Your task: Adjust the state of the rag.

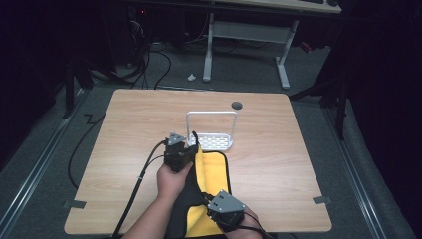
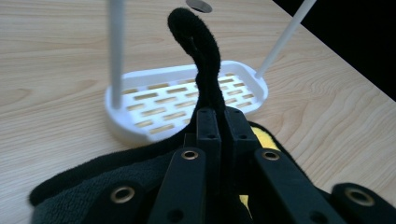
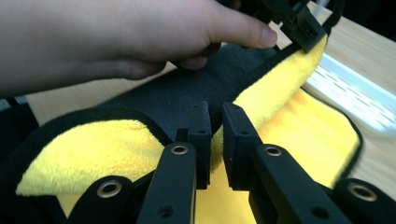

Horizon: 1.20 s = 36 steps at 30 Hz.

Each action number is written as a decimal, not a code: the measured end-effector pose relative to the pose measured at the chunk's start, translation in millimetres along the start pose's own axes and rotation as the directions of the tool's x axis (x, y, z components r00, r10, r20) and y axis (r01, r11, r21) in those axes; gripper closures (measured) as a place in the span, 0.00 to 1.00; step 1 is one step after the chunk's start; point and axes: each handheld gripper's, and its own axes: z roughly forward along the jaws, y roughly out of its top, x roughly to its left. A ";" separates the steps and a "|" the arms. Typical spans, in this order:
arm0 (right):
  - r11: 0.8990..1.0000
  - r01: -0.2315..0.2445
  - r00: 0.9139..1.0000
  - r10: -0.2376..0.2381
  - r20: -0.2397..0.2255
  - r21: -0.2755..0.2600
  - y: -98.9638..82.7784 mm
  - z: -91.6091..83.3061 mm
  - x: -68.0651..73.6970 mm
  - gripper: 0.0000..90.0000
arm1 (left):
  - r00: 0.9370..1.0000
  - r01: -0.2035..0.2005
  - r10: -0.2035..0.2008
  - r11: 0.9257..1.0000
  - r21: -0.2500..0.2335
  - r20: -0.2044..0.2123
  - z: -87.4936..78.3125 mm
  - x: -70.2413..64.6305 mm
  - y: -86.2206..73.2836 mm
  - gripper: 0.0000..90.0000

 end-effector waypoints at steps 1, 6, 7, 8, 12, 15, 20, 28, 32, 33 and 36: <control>1.000 -0.009 1.000 0.009 0.006 0.005 -4.1 -1.5 -2.3 0.92 | 1.000 0.001 -0.001 1.000 0.004 0.002 3.3 -2.9 0.8 0.96; 0.999 -0.038 0.999 0.037 0.029 0.031 -22.3 -8.4 -13.4 0.92 | 1.000 -0.016 0.016 1.000 0.012 0.013 15.3 -18.2 5.3 0.96; 0.998 -0.044 0.999 0.042 0.032 0.034 -25.1 -10.2 -15.1 0.92 | 1.000 -0.016 0.015 1.000 0.014 0.013 17.2 -20.1 5.8 0.95; 0.998 -0.049 0.998 0.047 0.036 0.038 -27.8 -11.8 -16.9 0.92 | 1.000 -0.019 0.019 1.000 0.022 0.011 19.8 -22.4 6.1 0.95; 0.996 -0.070 0.996 0.067 0.052 0.050 -37.9 -15.5 -24.4 0.92 | 0.999 -0.038 0.038 0.998 0.050 0.003 30.7 -29.8 5.3 0.95; 0.992 -0.102 0.994 0.099 0.043 0.080 -45.2 -15.0 -30.4 0.87 | 0.999 -0.045 0.044 0.997 0.067 0.013 38.7 -34.4 3.4 0.94; 0.987 -0.137 0.988 0.130 0.086 0.080 -56.1 -21.0 -37.4 0.77 | 0.997 -0.042 0.038 0.997 0.066 0.066 44.4 -40.7 0.5 0.74; 0.984 -0.175 0.978 0.171 0.121 0.016 -55.9 -36.7 -47.2 0.76 | 0.991 -0.075 0.068 0.996 0.058 0.111 33.3 -45.2 0.0 0.62; 0.984 -0.177 0.978 0.173 0.117 0.029 -57.7 -31.5 -47.8 0.76 | 0.990 -0.092 0.085 0.994 0.056 0.108 24.0 -42.2 -5.4 0.61; 0.984 -0.177 0.978 0.172 0.115 0.035 -58.2 -29.0 -48.1 0.76 | 0.990 -0.099 0.093 0.993 0.059 0.104 22.5 -40.9 -6.8 0.61; 0.983 -0.177 0.979 0.171 0.114 0.047 -59.0 -23.9 -48.3 0.76 | 0.991 -0.104 0.098 0.992 0.066 0.096 16.6 -35.2 -12.7 0.61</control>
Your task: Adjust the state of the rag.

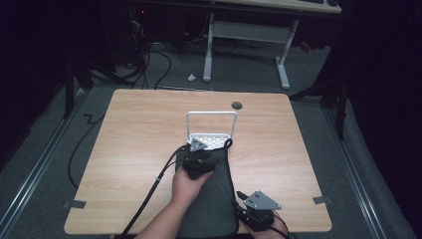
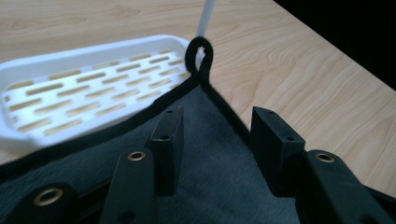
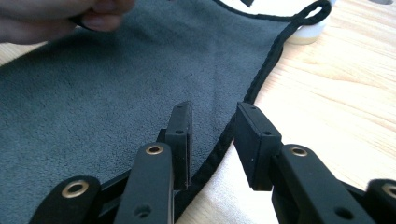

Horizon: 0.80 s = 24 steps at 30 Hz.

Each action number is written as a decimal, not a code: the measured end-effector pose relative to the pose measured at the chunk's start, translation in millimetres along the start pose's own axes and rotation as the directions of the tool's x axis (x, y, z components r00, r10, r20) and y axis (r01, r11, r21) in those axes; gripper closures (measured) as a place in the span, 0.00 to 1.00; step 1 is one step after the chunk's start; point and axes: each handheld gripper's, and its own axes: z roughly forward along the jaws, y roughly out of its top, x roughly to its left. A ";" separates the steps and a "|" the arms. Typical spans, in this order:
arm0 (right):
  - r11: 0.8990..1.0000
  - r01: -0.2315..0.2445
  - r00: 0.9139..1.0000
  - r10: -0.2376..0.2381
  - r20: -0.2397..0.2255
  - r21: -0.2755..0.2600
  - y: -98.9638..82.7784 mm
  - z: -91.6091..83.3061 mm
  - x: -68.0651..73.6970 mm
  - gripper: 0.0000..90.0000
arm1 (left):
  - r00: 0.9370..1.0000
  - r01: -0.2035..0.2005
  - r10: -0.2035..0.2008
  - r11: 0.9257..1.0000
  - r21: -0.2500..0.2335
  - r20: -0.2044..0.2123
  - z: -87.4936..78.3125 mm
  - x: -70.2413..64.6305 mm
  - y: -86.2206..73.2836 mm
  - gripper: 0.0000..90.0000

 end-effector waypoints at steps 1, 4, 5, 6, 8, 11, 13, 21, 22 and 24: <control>1.000 0.002 1.000 -0.002 0.002 0.002 -0.3 1.5 0.3 0.76 | 1.000 0.001 -0.001 1.000 0.000 -0.002 -2.7 1.8 -2.3 0.61; 1.000 0.006 1.000 -0.006 0.002 0.012 -0.8 4.7 0.1 0.75 | 1.000 -0.010 0.010 1.000 -0.009 -0.011 -13.0 7.3 -10.1 0.62; 1.000 0.003 1.000 -0.003 0.001 0.015 -1.3 5.7 0.1 0.75 | 1.000 -0.017 0.017 1.000 -0.006 -0.016 -17.4 9.3 -12.2 0.62; 1.000 0.004 1.000 -0.004 0.000 0.015 -2.0 6.8 -0.4 0.75 | 0.999 -0.028 0.028 1.000 -0.001 -0.021 -22.3 12.0 -14.2 0.61; 1.000 0.003 1.000 -0.003 0.001 0.022 -3.4 8.2 -0.3 0.75 | 0.999 -0.037 0.037 0.999 -0.001 -0.029 -33.7 17.1 -19.5 0.61; 1.000 0.004 1.000 -0.004 -0.003 0.027 -4.9 9.7 -1.0 0.74 | 0.998 -0.048 0.049 0.999 0.012 -0.049 -52.4 25.2 -32.0 0.61; 1.000 0.001 1.000 -0.001 -0.007 0.027 -5.3 10.4 -1.5 0.74 | 0.995 -0.064 0.066 0.998 0.029 -0.072 -66.1 30.3 -45.4 0.61; 1.000 -0.015 1.000 0.015 -0.004 0.014 7.1 26.2 -6.6 0.78 | 0.993 -0.091 0.095 0.994 0.063 -0.068 -84.4 31.2 -74.0 0.63; 1.000 -0.016 1.000 0.016 -0.002 0.016 10.1 31.2 -7.6 0.78 | 0.992 -0.102 0.107 0.992 0.077 -0.072 -82.4 30.3 -75.5 0.63; 0.999 -0.019 1.000 0.019 0.009 0.026 17.0 44.2 -11.2 0.80 | 0.989 -0.118 0.125 0.988 0.097 -0.077 -77.8 29.0 -77.4 0.63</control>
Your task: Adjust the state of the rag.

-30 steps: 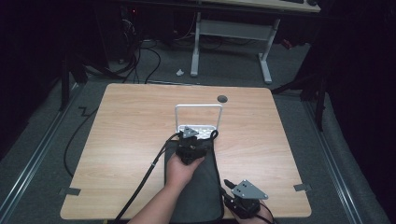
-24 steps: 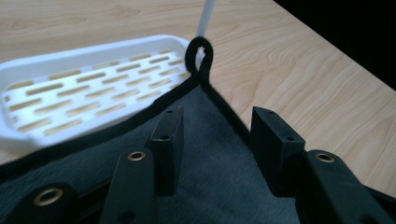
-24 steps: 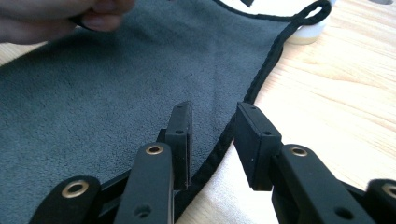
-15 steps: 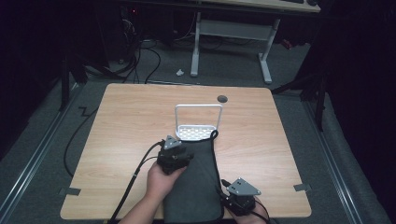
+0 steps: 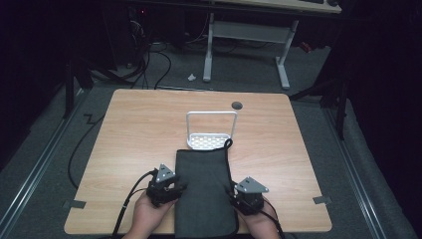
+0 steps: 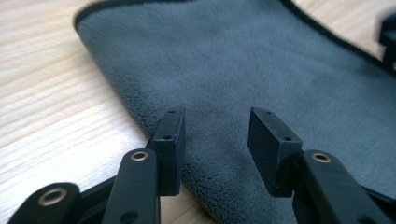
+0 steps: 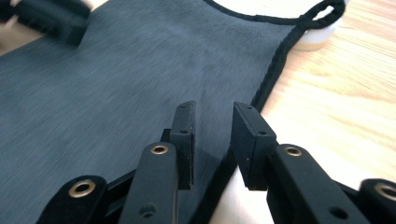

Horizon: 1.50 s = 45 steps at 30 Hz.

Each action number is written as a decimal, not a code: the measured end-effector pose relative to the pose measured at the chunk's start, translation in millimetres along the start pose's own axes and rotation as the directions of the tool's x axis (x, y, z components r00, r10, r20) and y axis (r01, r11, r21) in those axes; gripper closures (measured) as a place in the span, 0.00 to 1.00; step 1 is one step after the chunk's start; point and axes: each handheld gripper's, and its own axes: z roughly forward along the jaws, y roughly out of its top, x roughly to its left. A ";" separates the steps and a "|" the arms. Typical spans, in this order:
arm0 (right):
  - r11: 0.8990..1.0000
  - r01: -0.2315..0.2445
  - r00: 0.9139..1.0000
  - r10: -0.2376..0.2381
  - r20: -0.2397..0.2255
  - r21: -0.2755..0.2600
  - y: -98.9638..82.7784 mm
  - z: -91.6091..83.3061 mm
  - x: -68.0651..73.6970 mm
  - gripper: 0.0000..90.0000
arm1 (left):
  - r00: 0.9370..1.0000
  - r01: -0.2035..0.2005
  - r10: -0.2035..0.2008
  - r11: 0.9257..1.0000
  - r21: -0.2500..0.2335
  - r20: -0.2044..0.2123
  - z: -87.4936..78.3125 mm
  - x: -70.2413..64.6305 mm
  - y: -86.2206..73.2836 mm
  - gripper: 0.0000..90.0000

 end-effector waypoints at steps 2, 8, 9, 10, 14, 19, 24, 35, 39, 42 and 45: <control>1.000 -0.004 1.000 0.004 -0.004 0.013 8.5 14.6 -3.4 0.82 | 1.000 -0.023 0.023 1.000 0.017 -0.013 3.8 -1.4 -0.6 0.63; 0.996 -0.007 0.999 0.003 0.050 0.088 23.9 56.2 -8.5 0.85 | 0.998 -0.064 0.064 0.998 0.017 -0.016 6.5 -2.1 -3.0 0.63; 0.996 -0.019 0.999 0.015 0.042 0.085 23.1 58.1 -9.4 0.86 | 0.998 -0.060 0.060 0.998 0.016 -0.015 6.2 -2.3 -3.3 0.63; 0.996 -0.022 0.999 0.019 0.039 0.089 23.1 57.5 -9.7 0.87 | 0.998 -0.060 0.060 0.998 0.019 -0.010 5.4 -1.9 -3.8 0.63; 0.994 0.000 1.000 -0.003 0.021 0.109 16.9 45.8 -7.5 0.87 | 0.998 -0.052 0.052 0.999 0.009 0.020 2.1 -4.6 -8.6 0.62; 0.995 -0.008 1.000 0.010 -0.011 0.102 2.7 28.0 -6.2 0.85 | 0.996 -0.088 0.088 0.996 0.004 0.012 -2.7 -23.4 -17.1 0.62; 0.995 -0.013 0.999 0.017 -0.038 0.095 -7.2 16.1 -6.2 0.83 | 0.995 -0.096 0.096 0.995 0.016 0.028 -7.9 -34.5 -21.6 0.62; 0.998 -0.006 0.999 0.009 -0.043 0.064 -11.9 15.4 -6.0 0.81 | 0.996 0.079 -0.077 0.995 -0.063 0.034 5.1 7.3 2.2 0.52; 0.998 -0.014 0.999 0.017 -0.049 0.061 -12.6 15.4 -6.6 0.81 | 0.988 0.156 -0.156 0.986 -0.058 0.013 23.4 25.2 19.4 0.43; 0.998 -0.015 0.998 0.018 -0.052 0.058 -13.2 15.2 -6.9 0.80 | 0.978 0.207 -0.206 0.978 -0.025 0.021 36.1 33.3 25.0 0.43; 0.998 -0.017 0.998 0.020 -0.058 0.055 -13.2 15.1 -6.9 0.77 | 0.978 0.208 -0.208 0.977 -0.035 0.023 39.7 34.8 24.9 0.55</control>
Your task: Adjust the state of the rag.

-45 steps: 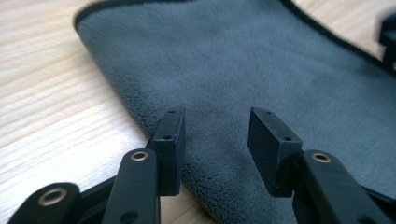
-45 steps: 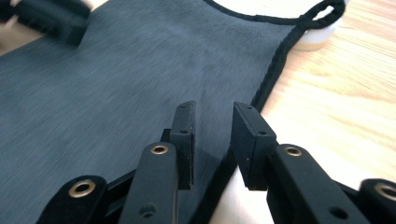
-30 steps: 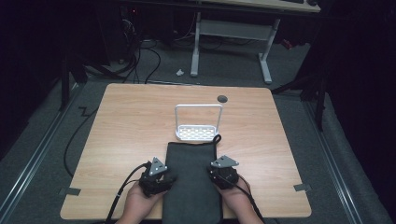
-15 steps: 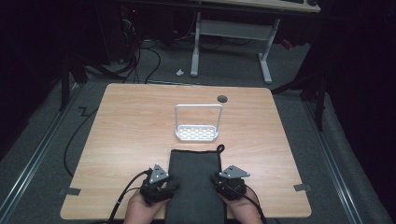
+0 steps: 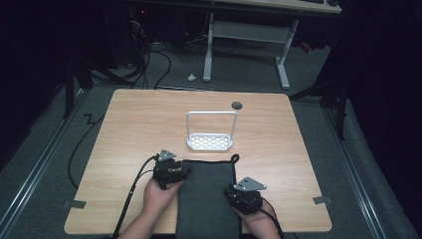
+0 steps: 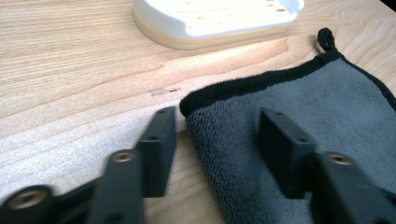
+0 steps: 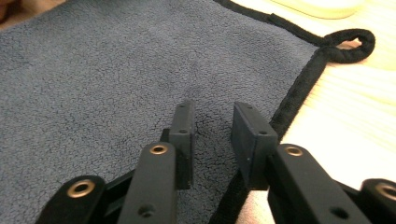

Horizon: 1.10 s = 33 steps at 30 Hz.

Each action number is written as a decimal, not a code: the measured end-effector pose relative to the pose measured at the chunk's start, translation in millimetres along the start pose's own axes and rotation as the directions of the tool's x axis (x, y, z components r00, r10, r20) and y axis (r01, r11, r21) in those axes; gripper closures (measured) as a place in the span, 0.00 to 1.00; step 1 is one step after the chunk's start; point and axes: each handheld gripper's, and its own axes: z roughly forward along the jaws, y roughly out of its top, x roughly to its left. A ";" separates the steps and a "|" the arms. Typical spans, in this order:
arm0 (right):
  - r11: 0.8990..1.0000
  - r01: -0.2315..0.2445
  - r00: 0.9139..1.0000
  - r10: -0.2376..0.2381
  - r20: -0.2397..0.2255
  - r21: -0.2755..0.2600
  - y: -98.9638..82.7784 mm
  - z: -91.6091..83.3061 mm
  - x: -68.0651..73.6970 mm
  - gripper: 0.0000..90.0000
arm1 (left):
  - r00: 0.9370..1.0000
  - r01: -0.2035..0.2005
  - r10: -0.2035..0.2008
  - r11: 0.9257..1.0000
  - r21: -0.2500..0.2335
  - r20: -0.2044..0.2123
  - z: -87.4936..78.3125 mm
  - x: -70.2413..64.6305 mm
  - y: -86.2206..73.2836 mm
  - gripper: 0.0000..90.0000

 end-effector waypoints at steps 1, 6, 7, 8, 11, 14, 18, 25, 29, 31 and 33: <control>1.000 -0.009 1.000 0.009 -0.007 -0.001 0.3 -0.4 -0.6 0.74 | 1.000 0.000 0.000 1.000 0.001 0.006 0.4 -0.2 -0.2 0.59; 0.999 -0.028 0.999 0.029 0.024 -0.017 9.3 1.9 -6.7 0.61 | 0.999 -0.021 0.021 1.000 0.008 0.025 1.1 -1.7 -2.9 0.80; 0.999 -0.039 0.999 0.039 0.034 -0.014 13.0 4.5 -10.2 0.59 | 0.999 -0.027 0.027 1.000 0.008 0.020 1.2 -2.5 -3.0 0.81; 0.999 -0.053 0.998 0.053 0.045 -0.013 17.3 7.0 -13.7 0.57 | 0.999 -0.033 0.032 0.999 0.011 0.017 1.0 -3.0 -3.2 0.82; 0.996 -0.091 0.994 0.092 0.062 -0.024 30.8 14.0 -25.2 0.52 | 0.999 -0.033 0.033 0.999 0.010 0.017 0.9 -3.3 -3.5 0.84; 0.993 -0.118 0.991 0.117 0.067 0.011 40.5 27.6 -34.0 0.48 | 0.999 -0.032 0.031 0.999 0.012 0.021 0.8 -2.7 -3.5 0.84; 0.995 -0.094 0.992 0.091 0.087 0.037 47.5 40.0 -35.3 0.47 | 0.999 -0.031 0.030 0.999 0.012 0.024 0.6 -2.5 -3.6 0.83; 0.994 -0.072 0.994 0.065 0.091 0.077 50.0 47.0 -34.0 0.46 | 0.999 -0.031 0.031 0.999 0.013 0.028 0.3 -2.3 -3.7 0.83; 0.993 -0.080 0.994 0.074 0.075 0.084 47.0 46.0 -30.9 0.49 | 0.999 -0.032 0.031 0.999 0.012 0.028 0.3 -2.4 -3.9 0.83; 0.994 -0.077 0.994 0.070 0.081 0.078 45.3 45.2 -29.1 0.53 | 0.999 -0.034 0.033 0.999 0.014 0.027 0.0 -2.6 -3.9 0.82; 0.995 -0.071 0.995 0.065 0.078 0.074 44.9 44.7 -27.4 0.61 | 0.999 -0.034 0.034 0.999 0.014 0.028 -0.1 -2.7 -4.1 0.82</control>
